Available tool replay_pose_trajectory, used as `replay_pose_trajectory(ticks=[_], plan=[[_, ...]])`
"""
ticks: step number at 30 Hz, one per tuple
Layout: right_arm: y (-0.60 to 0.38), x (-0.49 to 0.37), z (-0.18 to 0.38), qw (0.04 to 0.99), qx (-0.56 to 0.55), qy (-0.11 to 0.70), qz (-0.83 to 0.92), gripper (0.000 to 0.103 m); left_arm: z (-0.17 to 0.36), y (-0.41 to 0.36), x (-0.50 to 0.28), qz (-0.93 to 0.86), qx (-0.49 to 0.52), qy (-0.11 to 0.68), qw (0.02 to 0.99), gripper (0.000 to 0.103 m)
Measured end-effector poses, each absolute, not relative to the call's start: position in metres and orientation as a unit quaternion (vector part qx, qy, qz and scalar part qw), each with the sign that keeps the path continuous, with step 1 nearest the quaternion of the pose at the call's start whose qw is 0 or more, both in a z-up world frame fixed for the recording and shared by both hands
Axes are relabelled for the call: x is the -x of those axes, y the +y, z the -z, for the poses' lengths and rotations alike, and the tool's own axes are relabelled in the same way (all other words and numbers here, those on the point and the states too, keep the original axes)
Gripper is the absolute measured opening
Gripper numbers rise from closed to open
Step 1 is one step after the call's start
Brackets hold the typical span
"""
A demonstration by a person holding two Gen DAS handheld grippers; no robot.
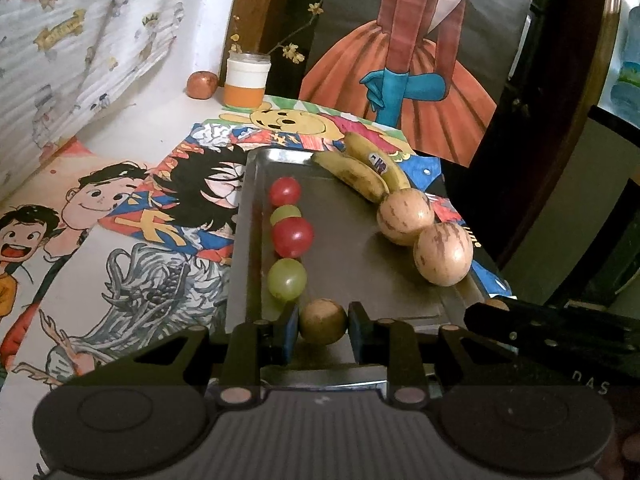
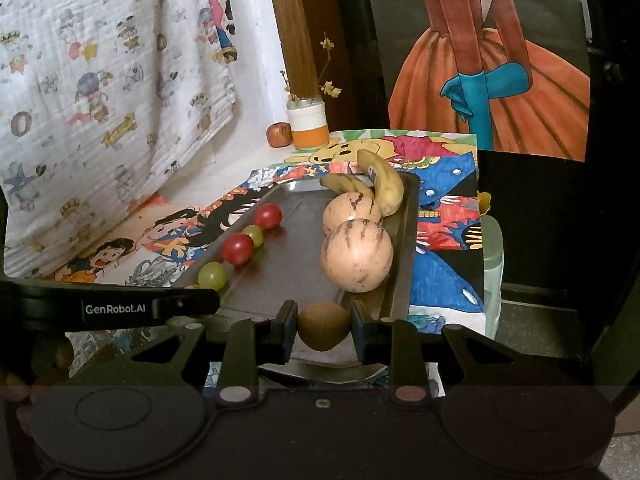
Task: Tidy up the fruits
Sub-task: 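Lower both brown fruits onto the tray rim area and open both grippers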
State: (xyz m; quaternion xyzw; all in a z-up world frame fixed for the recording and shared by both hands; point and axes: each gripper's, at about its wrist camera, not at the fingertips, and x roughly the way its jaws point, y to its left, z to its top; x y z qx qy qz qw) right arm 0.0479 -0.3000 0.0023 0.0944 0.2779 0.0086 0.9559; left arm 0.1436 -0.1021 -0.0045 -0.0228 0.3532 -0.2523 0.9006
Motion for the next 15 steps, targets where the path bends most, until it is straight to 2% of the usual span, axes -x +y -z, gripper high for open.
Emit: replay_pose_trajectory(ticks=[15], plan=[[-0.2988,-0.0547,0.0015,0.953,-0.09,0.288,-0.006,0.031,0.0074,-0.1036,-0.1464,0.252,0.02,0.36,0.898,0.029]])
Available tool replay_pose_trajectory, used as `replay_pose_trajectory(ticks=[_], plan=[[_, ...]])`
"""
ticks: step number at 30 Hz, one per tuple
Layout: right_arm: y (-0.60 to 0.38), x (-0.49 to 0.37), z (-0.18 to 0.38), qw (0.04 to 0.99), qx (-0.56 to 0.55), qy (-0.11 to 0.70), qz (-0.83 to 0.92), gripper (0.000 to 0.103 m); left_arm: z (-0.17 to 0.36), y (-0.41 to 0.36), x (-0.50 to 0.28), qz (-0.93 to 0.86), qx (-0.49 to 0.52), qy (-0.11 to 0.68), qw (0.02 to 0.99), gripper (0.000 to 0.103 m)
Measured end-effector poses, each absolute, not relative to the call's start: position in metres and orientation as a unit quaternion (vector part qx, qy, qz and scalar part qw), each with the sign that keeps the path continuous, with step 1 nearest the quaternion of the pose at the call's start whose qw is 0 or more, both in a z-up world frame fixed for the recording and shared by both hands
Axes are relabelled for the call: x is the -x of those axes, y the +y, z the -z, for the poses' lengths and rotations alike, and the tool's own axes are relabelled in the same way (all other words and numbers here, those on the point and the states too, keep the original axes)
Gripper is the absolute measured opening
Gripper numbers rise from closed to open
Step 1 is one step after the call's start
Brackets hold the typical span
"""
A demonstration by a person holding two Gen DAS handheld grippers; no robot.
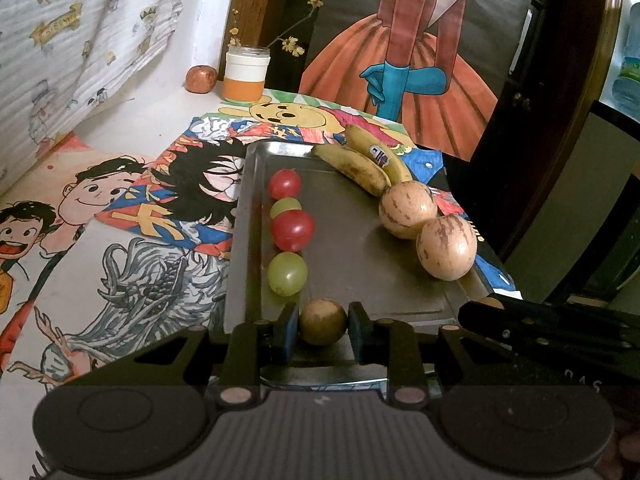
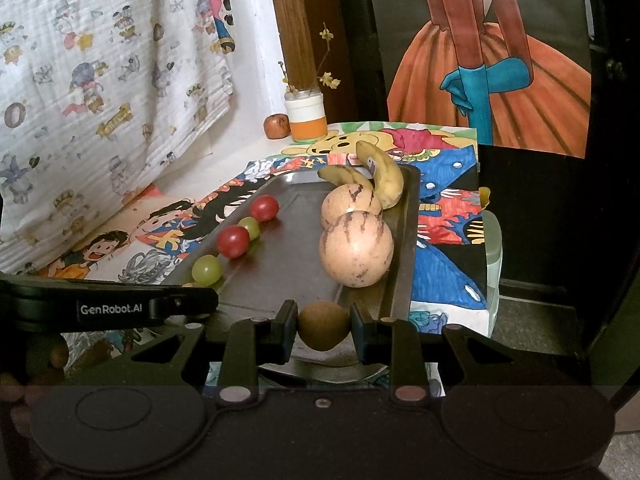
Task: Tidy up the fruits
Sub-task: 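Lower both brown fruits onto the tray rim area and open both grippers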
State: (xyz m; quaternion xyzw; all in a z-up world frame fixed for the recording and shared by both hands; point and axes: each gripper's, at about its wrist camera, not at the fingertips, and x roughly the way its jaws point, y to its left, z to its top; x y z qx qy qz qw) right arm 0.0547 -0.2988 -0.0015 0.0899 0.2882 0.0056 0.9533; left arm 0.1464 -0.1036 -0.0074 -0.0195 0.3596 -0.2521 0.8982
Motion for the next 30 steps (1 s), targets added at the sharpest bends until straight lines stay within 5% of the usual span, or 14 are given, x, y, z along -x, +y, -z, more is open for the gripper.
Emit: replay_pose_trajectory(ticks=[30], plan=[[-0.3022,-0.056,0.0056,0.952,-0.094,0.291,0.009,0.033,0.0087,-0.1041,-0.146,0.252,0.018,0.362,0.897,0.03]])
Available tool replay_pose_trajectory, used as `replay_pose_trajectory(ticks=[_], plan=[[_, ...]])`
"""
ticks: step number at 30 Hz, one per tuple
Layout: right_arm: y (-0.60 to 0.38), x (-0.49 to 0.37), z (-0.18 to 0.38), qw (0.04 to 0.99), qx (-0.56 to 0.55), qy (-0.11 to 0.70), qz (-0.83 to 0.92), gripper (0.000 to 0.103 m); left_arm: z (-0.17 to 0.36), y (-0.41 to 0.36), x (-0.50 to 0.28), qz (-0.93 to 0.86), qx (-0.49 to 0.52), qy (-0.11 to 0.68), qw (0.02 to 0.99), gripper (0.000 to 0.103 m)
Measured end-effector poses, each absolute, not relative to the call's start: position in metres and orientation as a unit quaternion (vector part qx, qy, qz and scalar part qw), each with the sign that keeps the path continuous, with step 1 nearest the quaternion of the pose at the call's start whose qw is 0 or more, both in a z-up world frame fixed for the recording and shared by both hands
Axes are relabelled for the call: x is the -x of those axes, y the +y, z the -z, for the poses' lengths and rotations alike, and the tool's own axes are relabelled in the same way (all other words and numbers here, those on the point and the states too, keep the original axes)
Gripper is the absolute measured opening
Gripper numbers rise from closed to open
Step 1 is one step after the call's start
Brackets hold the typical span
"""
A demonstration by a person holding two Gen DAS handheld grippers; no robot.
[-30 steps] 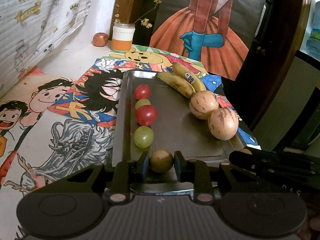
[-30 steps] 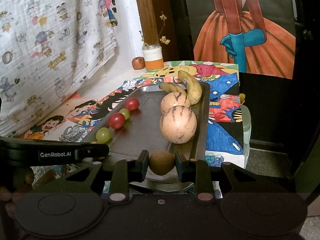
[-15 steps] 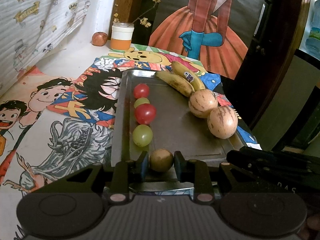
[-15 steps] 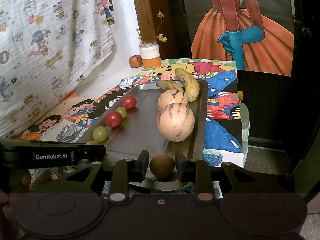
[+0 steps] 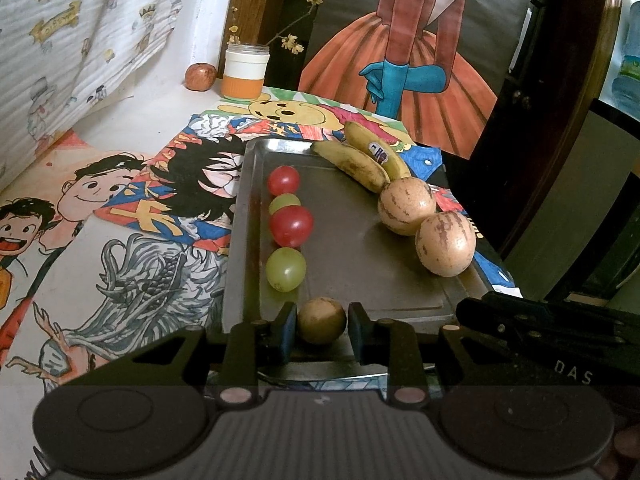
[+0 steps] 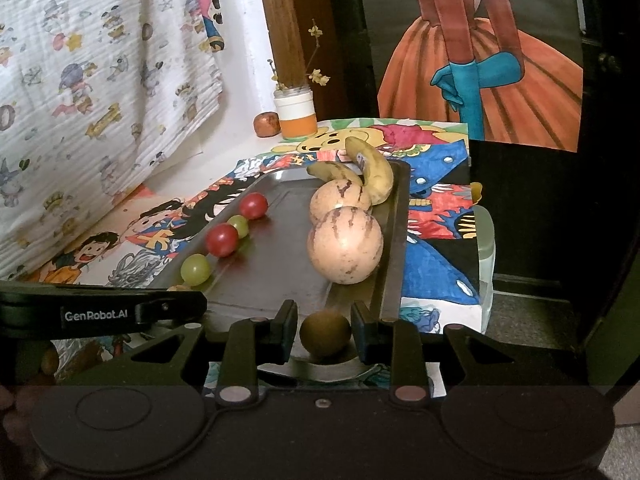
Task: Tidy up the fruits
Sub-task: 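Lower both brown fruits onto the tray rim area and open both grippers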
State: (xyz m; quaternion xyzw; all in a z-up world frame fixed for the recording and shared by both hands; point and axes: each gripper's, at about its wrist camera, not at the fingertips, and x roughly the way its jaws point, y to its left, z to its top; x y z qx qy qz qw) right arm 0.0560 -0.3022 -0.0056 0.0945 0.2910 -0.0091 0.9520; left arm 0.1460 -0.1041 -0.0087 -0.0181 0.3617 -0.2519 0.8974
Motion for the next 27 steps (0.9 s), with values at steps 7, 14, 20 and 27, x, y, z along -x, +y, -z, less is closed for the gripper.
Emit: replay_pose_trajectory(ticks=[7,14,20,27], plan=[[-0.299,-0.053,0.003,0.956,-0.082,0.281,0.019,0.038,0.006,-0.102,-0.141,0.255,0.024,0.356,0.899,0.033],[-0.299,-0.05,0.001,0.958,-0.078,0.273,0.03,0.044,0.001,-0.1,-0.136,0.254,0.025,0.348,0.902,0.034],[-0.299,-0.048,-0.002,0.961,-0.074,0.263,0.038,0.058,-0.004,-0.098,-0.132,0.248,0.026,0.336,0.908,0.055],[-0.299,-0.045,-0.004,0.963,-0.069,0.254,0.048,0.066,-0.007,-0.093,-0.131,0.236,0.03,0.324,0.916,0.071]])
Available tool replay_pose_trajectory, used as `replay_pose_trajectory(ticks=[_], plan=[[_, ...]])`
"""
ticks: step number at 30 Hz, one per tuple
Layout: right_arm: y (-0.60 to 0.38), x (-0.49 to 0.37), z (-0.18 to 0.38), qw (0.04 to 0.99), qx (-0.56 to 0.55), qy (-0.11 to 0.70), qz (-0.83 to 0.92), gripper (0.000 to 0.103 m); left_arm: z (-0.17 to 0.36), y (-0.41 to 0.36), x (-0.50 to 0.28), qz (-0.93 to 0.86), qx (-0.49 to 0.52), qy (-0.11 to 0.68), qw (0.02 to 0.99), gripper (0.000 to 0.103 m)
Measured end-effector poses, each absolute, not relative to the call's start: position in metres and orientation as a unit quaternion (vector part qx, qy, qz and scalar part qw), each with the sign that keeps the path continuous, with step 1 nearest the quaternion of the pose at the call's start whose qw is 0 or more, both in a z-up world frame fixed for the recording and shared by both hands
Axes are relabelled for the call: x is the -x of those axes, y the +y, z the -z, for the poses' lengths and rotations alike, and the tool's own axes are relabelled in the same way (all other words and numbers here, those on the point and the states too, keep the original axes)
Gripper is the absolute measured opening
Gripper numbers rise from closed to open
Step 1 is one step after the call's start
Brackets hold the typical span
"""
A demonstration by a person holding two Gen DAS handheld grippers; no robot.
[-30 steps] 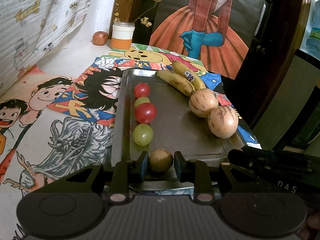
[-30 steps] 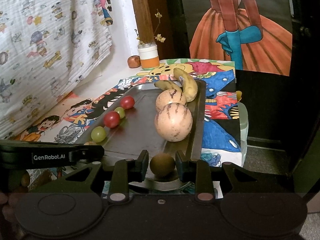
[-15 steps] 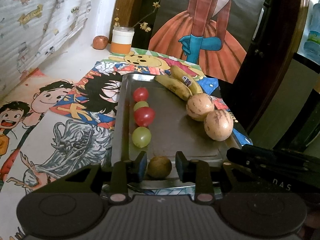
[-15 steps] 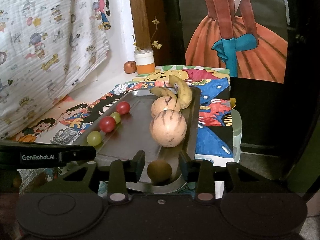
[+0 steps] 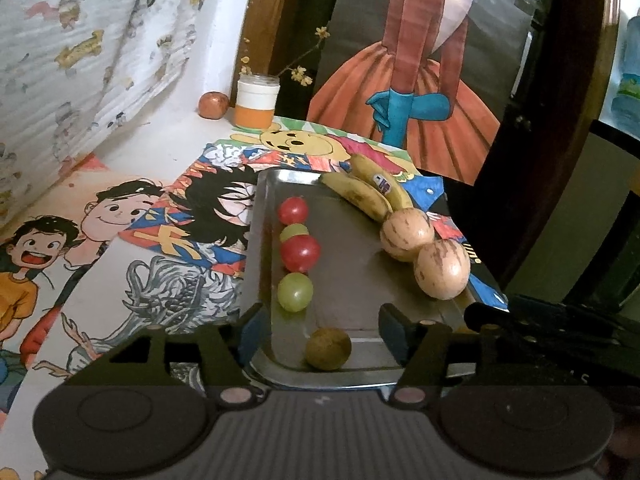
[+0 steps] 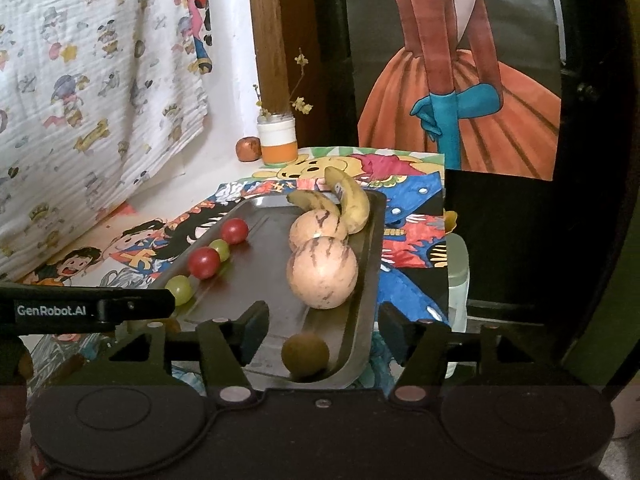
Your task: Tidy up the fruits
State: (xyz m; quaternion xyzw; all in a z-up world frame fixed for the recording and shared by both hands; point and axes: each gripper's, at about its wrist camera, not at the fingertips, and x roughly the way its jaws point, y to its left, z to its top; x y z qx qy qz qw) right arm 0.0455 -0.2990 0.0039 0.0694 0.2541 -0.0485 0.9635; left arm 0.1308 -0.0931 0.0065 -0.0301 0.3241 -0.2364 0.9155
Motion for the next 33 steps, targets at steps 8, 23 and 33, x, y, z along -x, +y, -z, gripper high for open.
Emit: replay_pose_trajectory(ticks=[8,23,33], plan=[[-0.303,-0.042,-0.007,0.966,-0.074,0.241,0.06,0.082,-0.008,-0.087,-0.131,0.224,0.042,0.317,0.921,0.088],[-0.302,-0.036,-0.014,0.969,-0.067,0.218,0.093,0.102,-0.009,-0.073,-0.133,0.186,0.082,0.303,0.931,0.103],[-0.3,-0.025,-0.022,0.971,-0.058,0.21,0.099,0.102,-0.011,-0.069,-0.124,0.176,0.072,0.28,0.941,0.103]])
